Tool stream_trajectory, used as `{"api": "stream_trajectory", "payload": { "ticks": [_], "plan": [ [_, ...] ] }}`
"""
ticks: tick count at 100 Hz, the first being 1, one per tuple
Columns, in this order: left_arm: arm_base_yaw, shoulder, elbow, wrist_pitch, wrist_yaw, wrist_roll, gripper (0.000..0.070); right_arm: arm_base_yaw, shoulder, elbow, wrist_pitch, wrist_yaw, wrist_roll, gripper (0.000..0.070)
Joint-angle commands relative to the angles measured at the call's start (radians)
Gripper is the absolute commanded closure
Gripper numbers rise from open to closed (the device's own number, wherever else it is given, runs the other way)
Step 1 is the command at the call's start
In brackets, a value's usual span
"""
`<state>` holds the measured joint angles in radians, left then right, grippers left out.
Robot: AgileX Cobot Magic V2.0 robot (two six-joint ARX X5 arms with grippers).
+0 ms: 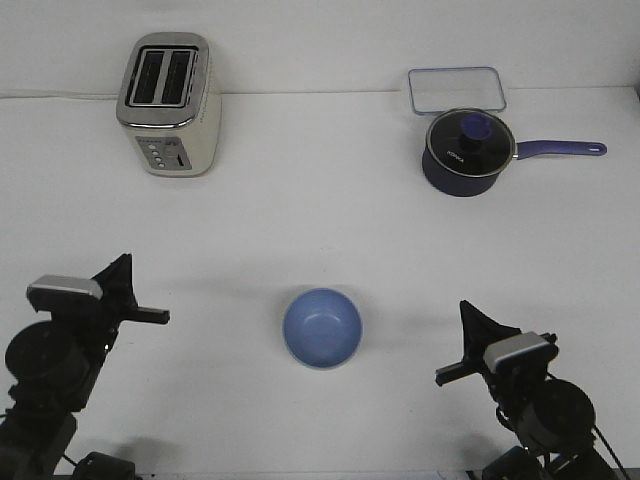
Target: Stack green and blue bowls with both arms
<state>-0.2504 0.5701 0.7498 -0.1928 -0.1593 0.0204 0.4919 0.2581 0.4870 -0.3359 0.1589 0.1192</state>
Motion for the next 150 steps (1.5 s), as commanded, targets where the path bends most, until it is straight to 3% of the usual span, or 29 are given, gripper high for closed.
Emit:
{"api": "stream_trajectory", "payload": {
  "ticks": [1, 11, 24, 34, 117, 125, 139, 150],
  "plan": [
    [0.013, -0.088, -0.08, 0.07, -0.006, 0.031, 0.0688, 0.006, -0.044, -0.008, 0.029, 0.013, -0.026, 0.0694],
    [0.031, -0.229, -0.187, 0.145, -0.006, 0.018, 0.0688, 0.006, -0.085, -0.011, 0.029, 0.063, -0.05, 0.0694],
    [0.038, -0.327, -0.224, 0.116, -0.007, 0.015, 0.0688, 0.006, -0.087, -0.011, 0.028, 0.105, -0.048, 0.0694],
    [0.038, -0.353, -0.224, 0.113, -0.006, 0.015, 0.0686, 0.006, -0.087, -0.01, 0.024, 0.101, -0.011, 0.0694],
    [0.059, -0.37, -0.255, 0.12, -0.005, 0.028, 0.0686, 0.006, -0.087, -0.01, 0.051, 0.104, -0.012, 0.0694],
    [0.102, -0.379, -0.322, 0.134, 0.029, 0.024, 0.0686, 0.006, -0.087, -0.01, 0.051, 0.103, -0.011, 0.0694],
    [0.201, -0.42, -0.486, 0.24, 0.18, -0.007, 0.0687, 0.006, -0.087, -0.01, 0.051, 0.104, -0.012, 0.0694],
    [0.248, -0.462, -0.589, 0.309, 0.211, -0.026, 0.0687, 0.006, -0.087, -0.01, 0.051, 0.103, -0.012, 0.0694]
  ]
}}
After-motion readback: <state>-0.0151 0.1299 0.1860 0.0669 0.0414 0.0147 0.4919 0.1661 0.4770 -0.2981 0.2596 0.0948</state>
